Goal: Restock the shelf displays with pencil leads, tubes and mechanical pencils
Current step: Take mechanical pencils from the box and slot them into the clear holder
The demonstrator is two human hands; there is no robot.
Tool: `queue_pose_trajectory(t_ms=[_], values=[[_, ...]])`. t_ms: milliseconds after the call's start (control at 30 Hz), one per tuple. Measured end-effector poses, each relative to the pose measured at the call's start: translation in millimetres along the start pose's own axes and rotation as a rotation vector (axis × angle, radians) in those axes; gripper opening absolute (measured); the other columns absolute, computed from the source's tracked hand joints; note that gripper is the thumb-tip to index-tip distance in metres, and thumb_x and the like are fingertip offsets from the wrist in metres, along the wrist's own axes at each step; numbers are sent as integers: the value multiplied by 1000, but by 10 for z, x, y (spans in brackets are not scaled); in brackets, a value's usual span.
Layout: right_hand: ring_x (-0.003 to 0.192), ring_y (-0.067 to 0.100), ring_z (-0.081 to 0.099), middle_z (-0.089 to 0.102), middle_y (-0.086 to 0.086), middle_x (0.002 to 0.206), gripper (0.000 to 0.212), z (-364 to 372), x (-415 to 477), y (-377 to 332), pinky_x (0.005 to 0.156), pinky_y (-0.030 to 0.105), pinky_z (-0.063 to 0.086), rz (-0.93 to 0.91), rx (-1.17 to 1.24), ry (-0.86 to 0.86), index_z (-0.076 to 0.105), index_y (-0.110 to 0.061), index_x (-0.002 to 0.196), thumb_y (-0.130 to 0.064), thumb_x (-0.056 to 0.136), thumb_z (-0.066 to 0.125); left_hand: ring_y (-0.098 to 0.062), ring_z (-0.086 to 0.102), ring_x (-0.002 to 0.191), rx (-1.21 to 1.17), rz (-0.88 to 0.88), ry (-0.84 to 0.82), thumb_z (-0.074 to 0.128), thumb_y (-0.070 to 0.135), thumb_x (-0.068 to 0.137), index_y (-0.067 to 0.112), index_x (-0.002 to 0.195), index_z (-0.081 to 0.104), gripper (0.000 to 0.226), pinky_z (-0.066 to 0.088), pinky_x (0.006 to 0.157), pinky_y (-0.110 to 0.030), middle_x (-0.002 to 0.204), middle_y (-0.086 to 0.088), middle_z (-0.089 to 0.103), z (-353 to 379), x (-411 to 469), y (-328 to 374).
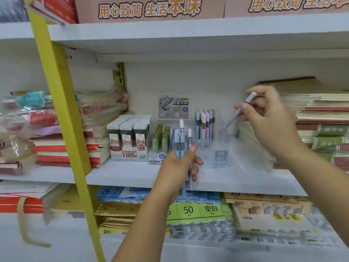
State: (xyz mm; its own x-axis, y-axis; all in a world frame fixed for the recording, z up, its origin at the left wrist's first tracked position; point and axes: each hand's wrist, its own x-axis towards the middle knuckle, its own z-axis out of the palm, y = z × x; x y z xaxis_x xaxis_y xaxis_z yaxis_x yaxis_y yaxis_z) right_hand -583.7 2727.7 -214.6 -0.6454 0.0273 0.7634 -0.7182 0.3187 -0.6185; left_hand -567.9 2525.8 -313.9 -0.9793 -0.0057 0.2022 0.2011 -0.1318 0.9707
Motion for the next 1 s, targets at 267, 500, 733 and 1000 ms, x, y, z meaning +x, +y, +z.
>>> queue_pose_trajectory(t_ms=[267,500,733,1000], values=[[85,22,68,68,2,92,22,299,409,561,83,48,54,33,-277,-223,53,-31,99,-13,91,63,-12,45,49,-96,48,-6,55,30,102,6,112,58,26,45,48,-27,74,0,71,59,239,-59],[76,13,67,65,-8,79,26,375,493,679,77,35,54,-64,-384,-217,50,-34,99,-18,88,67,-12,47,48,-116,87,-2,54,31,102,15,105,59,17,46,48,-26,89,-6,77,75,282,-62],[70,12,65,65,-4,76,34,448,504,654,67,31,53,-83,-417,-219,43,-35,104,-21,88,68,-12,47,49,-124,107,-2,55,31,102,15,111,59,19,48,49,-27,88,-7,76,61,287,-86],[69,16,64,64,-1,74,28,471,461,633,68,38,55,-79,-372,-197,48,-31,100,-18,87,69,-12,50,48,-104,116,-21,56,33,100,17,111,60,20,50,51,-25,89,-7,77,51,282,-85]])
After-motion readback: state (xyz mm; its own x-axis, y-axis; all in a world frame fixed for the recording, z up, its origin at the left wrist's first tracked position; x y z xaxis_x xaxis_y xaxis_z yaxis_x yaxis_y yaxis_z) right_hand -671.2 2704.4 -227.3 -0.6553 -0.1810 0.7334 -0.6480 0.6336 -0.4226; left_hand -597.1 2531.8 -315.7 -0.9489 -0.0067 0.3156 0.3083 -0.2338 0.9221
